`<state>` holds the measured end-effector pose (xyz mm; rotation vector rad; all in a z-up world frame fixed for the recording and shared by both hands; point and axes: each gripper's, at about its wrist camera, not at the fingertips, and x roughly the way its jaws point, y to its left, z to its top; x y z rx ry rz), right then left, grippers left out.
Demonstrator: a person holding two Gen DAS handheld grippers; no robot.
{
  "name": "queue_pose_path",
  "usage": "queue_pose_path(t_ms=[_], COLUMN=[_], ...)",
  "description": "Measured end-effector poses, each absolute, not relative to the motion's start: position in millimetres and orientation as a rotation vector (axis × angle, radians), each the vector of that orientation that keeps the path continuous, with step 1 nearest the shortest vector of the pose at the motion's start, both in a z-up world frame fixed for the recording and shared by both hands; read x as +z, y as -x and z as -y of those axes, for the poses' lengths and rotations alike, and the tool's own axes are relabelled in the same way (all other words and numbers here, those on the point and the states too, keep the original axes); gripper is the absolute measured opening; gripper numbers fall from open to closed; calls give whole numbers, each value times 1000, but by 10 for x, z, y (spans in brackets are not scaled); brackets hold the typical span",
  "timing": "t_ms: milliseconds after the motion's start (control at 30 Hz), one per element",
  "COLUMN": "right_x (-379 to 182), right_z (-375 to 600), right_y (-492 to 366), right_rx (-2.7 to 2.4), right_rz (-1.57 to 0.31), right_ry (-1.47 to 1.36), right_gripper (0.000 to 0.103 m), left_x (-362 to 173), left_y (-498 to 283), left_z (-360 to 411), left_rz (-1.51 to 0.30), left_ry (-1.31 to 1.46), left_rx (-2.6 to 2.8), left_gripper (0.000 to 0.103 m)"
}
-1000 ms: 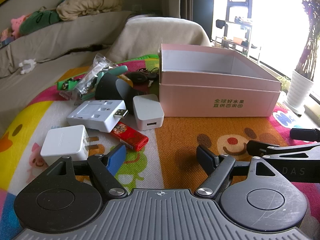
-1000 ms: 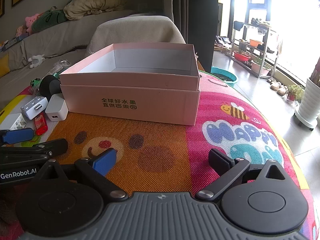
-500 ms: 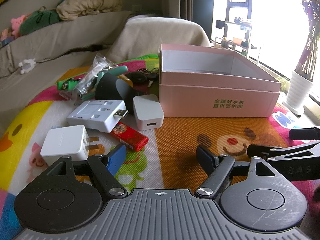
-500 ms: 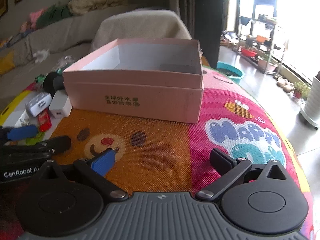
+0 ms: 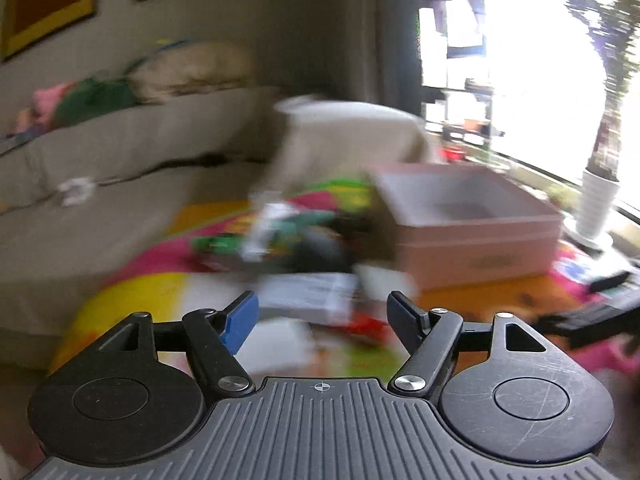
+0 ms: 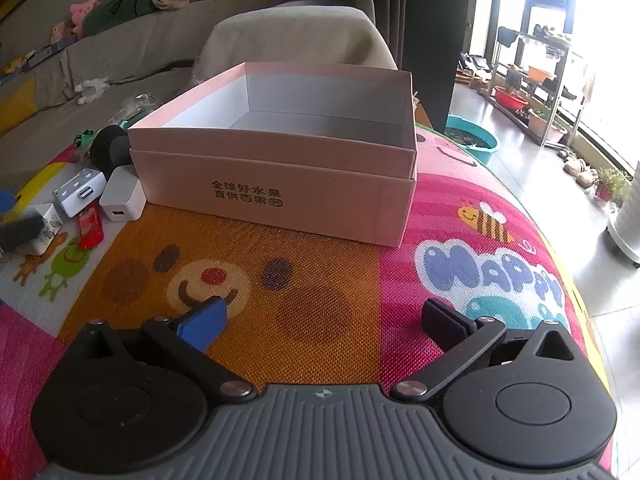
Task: Organize rigid objects
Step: 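Grasp the white square charger with the left tool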
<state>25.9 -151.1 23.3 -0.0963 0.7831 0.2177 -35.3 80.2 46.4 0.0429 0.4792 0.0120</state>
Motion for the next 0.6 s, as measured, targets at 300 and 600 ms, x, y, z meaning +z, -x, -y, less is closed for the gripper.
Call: queue_pose_path(t_ms=[300,600], right_x=[234,242], right_z=[1540,1539], right_y=[-240,-241], right_rx=[233,233], right_rz=[-773,-775], right_ry=[90,96], right_gripper=[103,103], left_x=[193,207], left_y=[-269,383], left_z=[-1622,-1068], left_rz=[-697,-677], left_ry=[277,-67], left_rx=[-271,-297], left_gripper=[75,74])
